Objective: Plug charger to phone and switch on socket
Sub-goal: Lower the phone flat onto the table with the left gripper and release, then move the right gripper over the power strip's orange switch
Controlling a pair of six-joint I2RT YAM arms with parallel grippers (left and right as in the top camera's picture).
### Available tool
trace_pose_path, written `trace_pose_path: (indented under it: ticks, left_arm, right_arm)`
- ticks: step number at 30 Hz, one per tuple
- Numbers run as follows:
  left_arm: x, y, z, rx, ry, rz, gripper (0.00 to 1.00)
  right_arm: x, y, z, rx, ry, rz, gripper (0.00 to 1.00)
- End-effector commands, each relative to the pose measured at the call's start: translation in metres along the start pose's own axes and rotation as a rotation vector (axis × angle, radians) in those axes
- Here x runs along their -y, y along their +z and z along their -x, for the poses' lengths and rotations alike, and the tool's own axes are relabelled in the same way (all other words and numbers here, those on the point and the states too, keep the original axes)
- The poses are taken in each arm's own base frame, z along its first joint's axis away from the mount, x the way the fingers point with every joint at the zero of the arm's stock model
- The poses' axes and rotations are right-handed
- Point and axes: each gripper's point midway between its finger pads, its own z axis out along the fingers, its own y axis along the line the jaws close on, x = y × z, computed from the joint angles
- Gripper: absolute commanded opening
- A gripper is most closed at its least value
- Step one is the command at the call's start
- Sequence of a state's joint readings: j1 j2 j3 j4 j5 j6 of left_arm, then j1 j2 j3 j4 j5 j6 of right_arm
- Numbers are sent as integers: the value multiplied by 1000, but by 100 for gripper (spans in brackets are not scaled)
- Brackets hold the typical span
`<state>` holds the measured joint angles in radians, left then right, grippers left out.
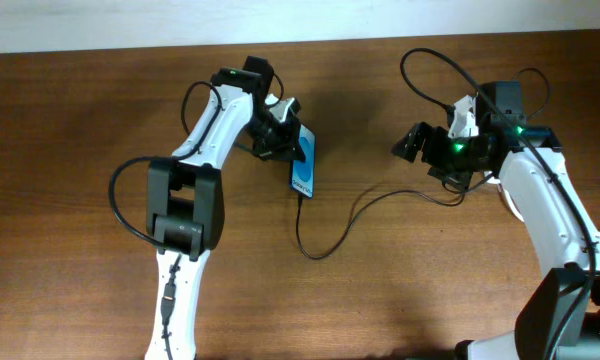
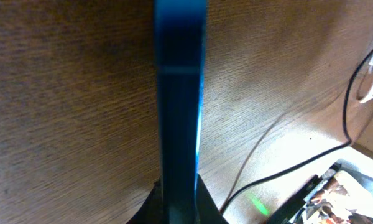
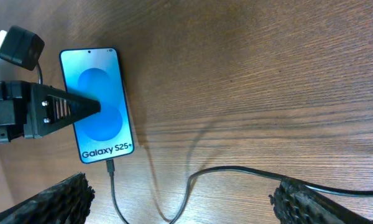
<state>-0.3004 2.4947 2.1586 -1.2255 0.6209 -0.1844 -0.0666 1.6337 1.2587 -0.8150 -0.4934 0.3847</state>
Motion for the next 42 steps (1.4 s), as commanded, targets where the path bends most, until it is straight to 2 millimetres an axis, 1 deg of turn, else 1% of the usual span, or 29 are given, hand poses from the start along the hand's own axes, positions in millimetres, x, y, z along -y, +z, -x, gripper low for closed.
trace_pose_path:
  ticks: [1,2,4,5,6,7,9,10,13,14,15,16,17,18,19,20,21,22,23,24,27,29,30,31,34,35,38,40,42]
  left_arm:
    - [-30,16,-11,-32,-99,150,14]
    - [-30,16,-11,-31,-98,151,21]
    - [-30,16,-11,-31,-98,151,25]
    - [-30,16,-11,-31,-98,151,33]
    - [-30,16,-11,-31,-98,152,37]
    - [-32,16,-11,-29,-98,160,45]
    - [-41,14,-10,-21,-98,212,54]
    - [-47,13,-10,-15,-97,249,61]
    - [-56,8,-6,1,-99,290,67]
    - [-57,5,-4,10,-102,290,68]
    - [-57,-5,1,28,-106,286,73]
    - [-55,-15,5,47,-109,282,80]
    - [-50,-37,14,93,-106,274,82]
    - [-42,-72,25,173,-90,280,82]
    - [-34,-116,35,280,-69,320,88]
    - [-23,-161,39,394,-46,368,91]
    - [-11,-198,38,492,-25,397,96]
    - [0,-224,36,563,-6,411,100]
    - [14,-257,29,655,15,435,99]
    - [15,-262,27,668,15,447,99]
    - [14,-262,26,666,14,449,99]
    - [14,-262,27,666,14,449,99]
    - [14,-262,27,666,14,449,99]
    - [14,-262,27,666,14,449,99]
    - [14,-262,27,666,14,449,99]
    - [14,-262,27,666,14,449,99]
    - [14,-262,27,666,14,449,99]
    - [14,-262,27,666,14,449,99]
    - [14,-262,27,666,14,449,99]
  right_arm:
    - [1,3,0,-2,-18,-12,97]
    - [1,3,0,-2,-18,-12,97]
    - [1,3,0,-2,-18,-12,97]
    - [1,3,0,-2,-18,-12,97]
    - [1,3,0,-2,-18,-12,98]
    - [1,3,0,-2,-18,-12,98]
    - [1,3,0,-5,-16,-13,98]
    - [2,3,-2,-11,-13,-16,98]
    - [6,3,-2,-9,-9,-39,99]
    - [9,3,-2,-9,-6,-53,99]
    - [13,3,-4,-12,-1,-80,98]
    - [16,2,-5,-13,2,-95,98]
    - [15,1,-4,-12,3,-88,98]
    - [12,-8,0,-10,8,-89,98]
    - [6,-23,7,-3,-18,-97,98]
    - [8,-46,17,19,-17,-156,98]
    - [17,-68,29,45,2,-248,98]
    - [31,-92,44,68,37,-340,98]
    - [48,-109,66,111,83,-386,98]
    - [57,-113,75,135,104,-386,98]
    - [95,-137,97,238,171,-450,98]
    - [139,-153,112,332,233,-592,99]
    - [156,-154,114,340,254,-642,98]
    - [172,-151,114,326,272,-678,98]
    - [211,-137,117,285,333,-698,98]
    - [220,-130,118,264,341,-685,98]
    - [236,-78,127,160,241,-483,98]
    - [252,-66,130,152,258,-486,98]
    - [261,-53,137,160,253,-484,98]
